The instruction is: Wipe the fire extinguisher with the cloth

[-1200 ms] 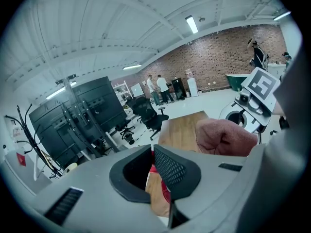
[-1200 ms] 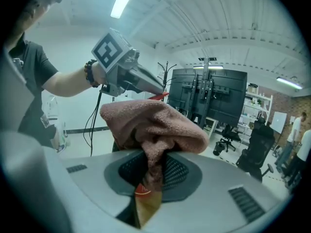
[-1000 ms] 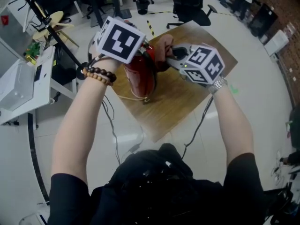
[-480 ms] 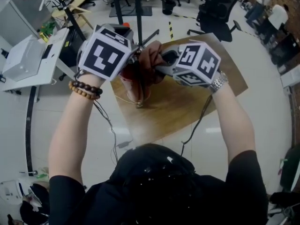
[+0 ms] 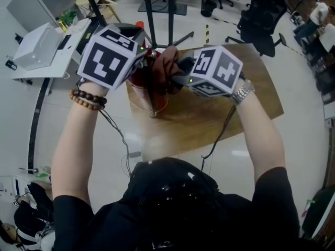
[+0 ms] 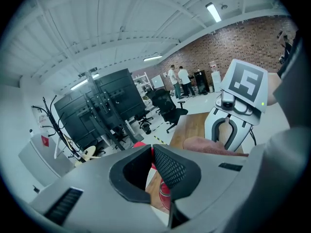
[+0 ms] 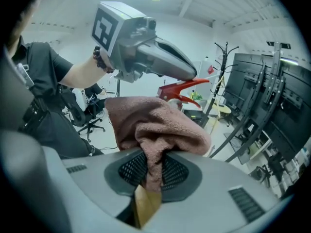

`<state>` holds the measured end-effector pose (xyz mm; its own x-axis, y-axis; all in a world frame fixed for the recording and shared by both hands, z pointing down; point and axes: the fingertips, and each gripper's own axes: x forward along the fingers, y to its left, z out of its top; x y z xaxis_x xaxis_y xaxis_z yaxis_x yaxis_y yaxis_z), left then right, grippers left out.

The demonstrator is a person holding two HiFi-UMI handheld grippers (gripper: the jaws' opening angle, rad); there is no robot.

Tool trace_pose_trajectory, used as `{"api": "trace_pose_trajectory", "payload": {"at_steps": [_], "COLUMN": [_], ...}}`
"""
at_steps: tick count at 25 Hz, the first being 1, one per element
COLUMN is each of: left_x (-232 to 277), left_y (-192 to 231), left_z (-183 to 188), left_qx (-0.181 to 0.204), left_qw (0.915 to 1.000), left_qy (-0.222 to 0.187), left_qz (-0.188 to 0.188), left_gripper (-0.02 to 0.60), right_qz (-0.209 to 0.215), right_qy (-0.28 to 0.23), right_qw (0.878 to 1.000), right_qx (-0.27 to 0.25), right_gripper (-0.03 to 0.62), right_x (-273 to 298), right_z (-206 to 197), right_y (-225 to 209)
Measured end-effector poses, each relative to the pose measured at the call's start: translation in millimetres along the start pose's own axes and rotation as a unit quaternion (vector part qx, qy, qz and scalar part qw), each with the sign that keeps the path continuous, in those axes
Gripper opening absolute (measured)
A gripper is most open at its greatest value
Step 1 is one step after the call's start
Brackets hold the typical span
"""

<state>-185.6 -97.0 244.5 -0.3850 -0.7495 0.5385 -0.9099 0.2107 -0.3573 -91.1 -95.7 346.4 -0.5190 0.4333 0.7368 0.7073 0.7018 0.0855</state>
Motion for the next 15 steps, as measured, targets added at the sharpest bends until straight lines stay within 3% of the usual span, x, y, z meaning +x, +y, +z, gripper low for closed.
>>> {"api": "trace_pose_trajectory", "payload": {"at_steps": [8,15], "left_x": [-1.3,-2.5], "left_y": [11.7,16.4], "left_z": [-2.1,-3.9], "left_qx": [-0.004,-0.004], "left_qw": [0.9994,0.9996], "left_qy": [0.009,0.001], "left_qz": [0.032,0.028], "left_gripper": [0.002,0.002], "right_qz": [0.008,0.001], "right_qy": [0.008,0.018], "right_qw": [1.0,0.998], "right_qx": [0.012,0.062], "right_gripper": [0.08,0.08], "right_x": [30.6,63.2], "right_z": [-19.6,-43.1], "right_y": [2.1,3.7]}}
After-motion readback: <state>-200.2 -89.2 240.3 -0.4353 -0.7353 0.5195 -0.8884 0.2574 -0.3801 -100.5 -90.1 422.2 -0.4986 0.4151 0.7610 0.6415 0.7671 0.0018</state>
